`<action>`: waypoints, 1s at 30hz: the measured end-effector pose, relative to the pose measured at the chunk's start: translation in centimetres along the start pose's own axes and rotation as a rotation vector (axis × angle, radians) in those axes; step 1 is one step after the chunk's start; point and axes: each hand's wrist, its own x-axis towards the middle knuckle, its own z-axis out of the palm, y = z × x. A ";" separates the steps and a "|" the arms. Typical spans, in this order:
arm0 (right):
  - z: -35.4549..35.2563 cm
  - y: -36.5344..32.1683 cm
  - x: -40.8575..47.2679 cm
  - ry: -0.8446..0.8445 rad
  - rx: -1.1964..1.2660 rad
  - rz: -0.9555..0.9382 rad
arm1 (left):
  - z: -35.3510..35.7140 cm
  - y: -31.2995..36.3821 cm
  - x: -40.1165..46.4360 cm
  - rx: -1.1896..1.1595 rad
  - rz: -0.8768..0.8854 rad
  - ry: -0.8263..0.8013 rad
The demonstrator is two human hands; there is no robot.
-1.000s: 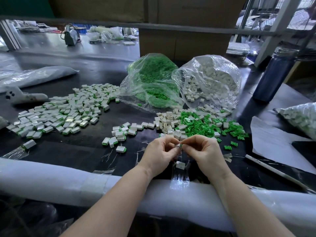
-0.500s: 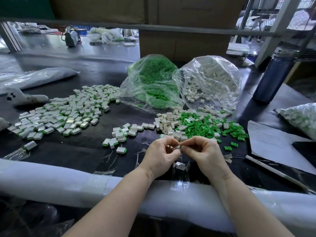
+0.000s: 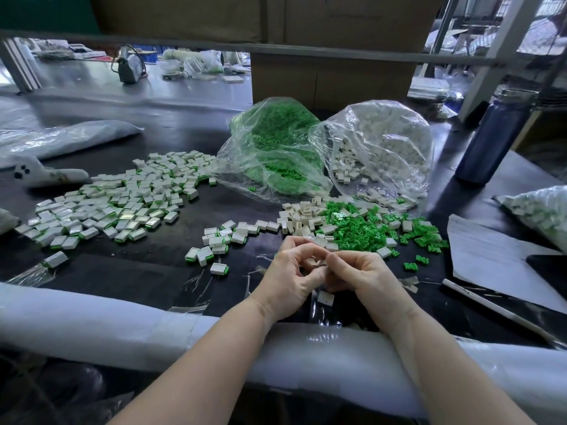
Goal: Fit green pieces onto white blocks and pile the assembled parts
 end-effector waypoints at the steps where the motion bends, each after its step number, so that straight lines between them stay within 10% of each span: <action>1: 0.0 -0.1 0.0 -0.001 0.014 0.003 | 0.0 0.0 0.0 0.009 0.004 -0.008; 30: 0.1 -0.1 -0.1 0.032 0.040 0.036 | 0.6 0.1 0.1 0.135 0.026 -0.093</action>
